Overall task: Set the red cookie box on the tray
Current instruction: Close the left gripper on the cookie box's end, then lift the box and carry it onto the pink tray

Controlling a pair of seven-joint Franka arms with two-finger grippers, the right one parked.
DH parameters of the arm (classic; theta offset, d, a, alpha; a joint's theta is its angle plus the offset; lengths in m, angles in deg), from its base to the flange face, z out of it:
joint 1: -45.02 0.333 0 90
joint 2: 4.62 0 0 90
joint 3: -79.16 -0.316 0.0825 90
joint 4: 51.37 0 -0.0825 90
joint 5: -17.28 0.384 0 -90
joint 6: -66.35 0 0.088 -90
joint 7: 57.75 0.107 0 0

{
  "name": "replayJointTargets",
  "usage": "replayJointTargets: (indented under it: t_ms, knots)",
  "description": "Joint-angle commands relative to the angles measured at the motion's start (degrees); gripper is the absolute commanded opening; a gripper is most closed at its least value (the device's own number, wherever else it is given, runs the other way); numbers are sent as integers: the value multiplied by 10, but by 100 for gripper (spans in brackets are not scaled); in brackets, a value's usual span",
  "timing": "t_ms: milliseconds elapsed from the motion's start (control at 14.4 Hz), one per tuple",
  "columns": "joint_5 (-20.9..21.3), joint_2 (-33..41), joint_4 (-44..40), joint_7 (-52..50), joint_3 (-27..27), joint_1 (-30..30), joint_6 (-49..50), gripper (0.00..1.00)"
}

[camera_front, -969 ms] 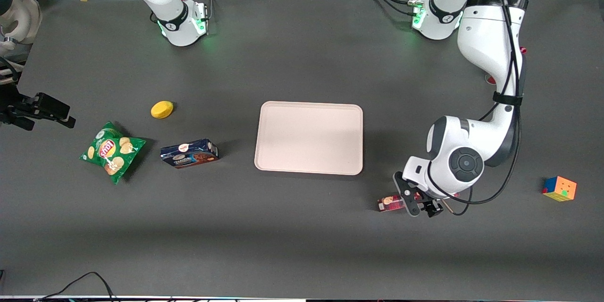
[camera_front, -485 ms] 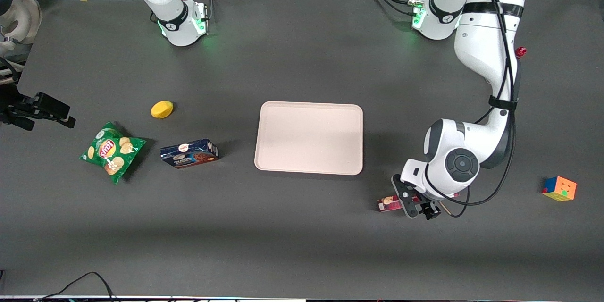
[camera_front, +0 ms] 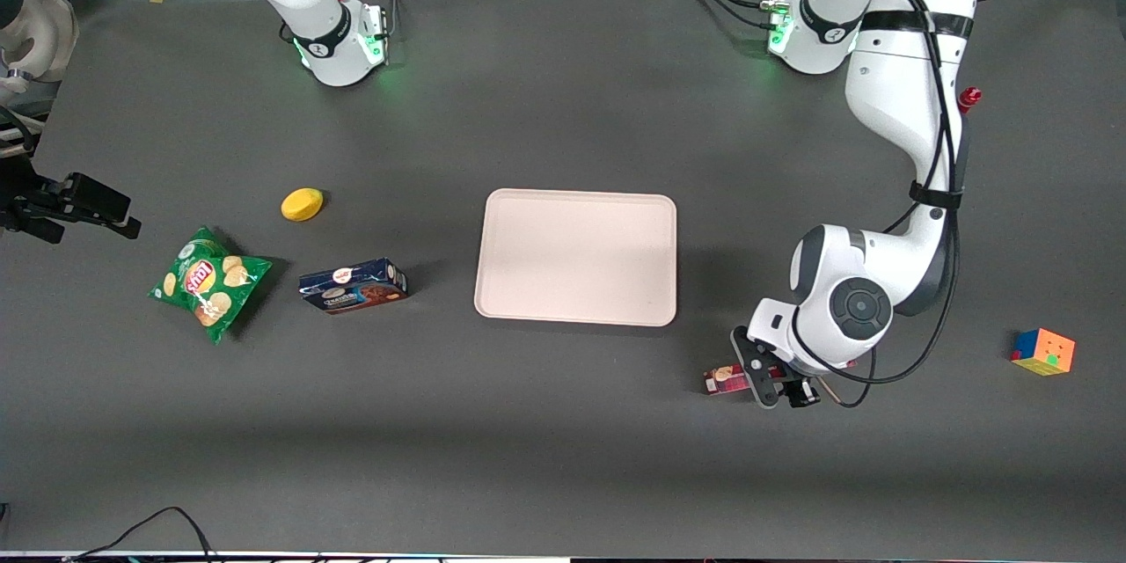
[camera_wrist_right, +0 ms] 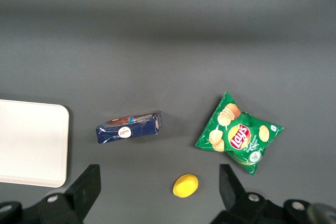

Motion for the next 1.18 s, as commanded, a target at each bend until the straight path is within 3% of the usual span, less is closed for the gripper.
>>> replayJointTargets:
  t_ms: [0,208,415,692,1108]
  knots:
    - [-12,-10,-14,16,-8,-3,1,39]
    - [-11,-8,-16,17,-16,-4,8,10]
    - [-16,1,-22,10,-31,-9,39,9]
    - [-83,59,-19,-44,-70,-37,139,9]
    - [-78,178,-13,-330,-72,-60,300,11]
